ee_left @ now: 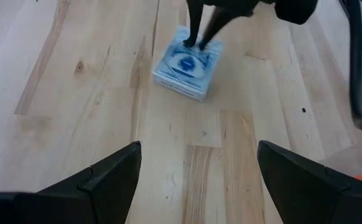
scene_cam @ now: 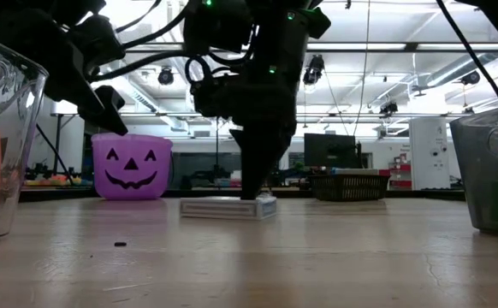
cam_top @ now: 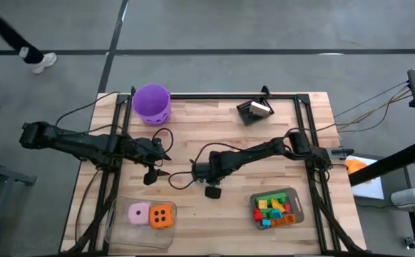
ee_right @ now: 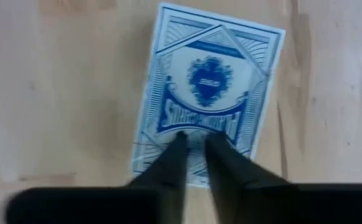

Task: Pick & Place Toys
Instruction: Put the blue playing card into the basket bin

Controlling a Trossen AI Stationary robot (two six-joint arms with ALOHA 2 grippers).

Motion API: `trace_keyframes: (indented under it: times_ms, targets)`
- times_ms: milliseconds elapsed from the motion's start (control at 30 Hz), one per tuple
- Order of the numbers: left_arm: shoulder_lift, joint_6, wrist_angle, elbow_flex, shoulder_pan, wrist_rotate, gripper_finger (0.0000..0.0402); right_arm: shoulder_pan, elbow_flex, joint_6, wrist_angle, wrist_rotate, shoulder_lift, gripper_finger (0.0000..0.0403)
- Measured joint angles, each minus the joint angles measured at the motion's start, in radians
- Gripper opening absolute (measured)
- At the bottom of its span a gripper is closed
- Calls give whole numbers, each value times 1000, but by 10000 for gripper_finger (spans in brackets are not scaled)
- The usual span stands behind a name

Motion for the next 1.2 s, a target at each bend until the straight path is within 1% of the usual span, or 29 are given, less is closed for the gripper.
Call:
trace_keyframes:
  times_ms: [33, 67, 167, 267, 433, 667, 767, 867, 967, 1033, 1200]
  targets:
    - [0, 0, 0, 0, 0, 0, 324, 2, 0, -6, -10, 12, 0, 33]
    - [0, 0, 0, 0, 0, 0, 324, 5, 0, -9, -19, 30, 0, 29]
    - [0, 0, 0, 0, 0, 0, 324, 18, 0, -9, -51, 99, -2, 20]
    - [0, 0, 0, 0, 0, 0, 324, 34, -3, -9, -86, 189, -16, 18]
    - [0, 0, 0, 0, 0, 0, 324, 45, -11, 5, -137, 237, -58, 18]
    - [0, 0, 0, 0, 0, 0, 324, 47, -12, 18, -182, 331, -163, 18]
    - [0, 0, 0, 0, 0, 0, 324, 46, -16, 21, -182, 322, -185, 18]
    - [0, 0, 0, 0, 0, 0, 324, 48, -15, 24, -159, 248, -205, 18]
    - [0, 0, 0, 0, 0, 0, 324, 51, -34, 28, -98, 173, -205, 18]
    - [0, 0, 0, 0, 0, 0, 324, 53, -51, 29, -63, 141, -202, 18]
    - [0, 0, 0, 0, 0, 0, 324, 48, -78, 50, -39, 120, -187, 20]
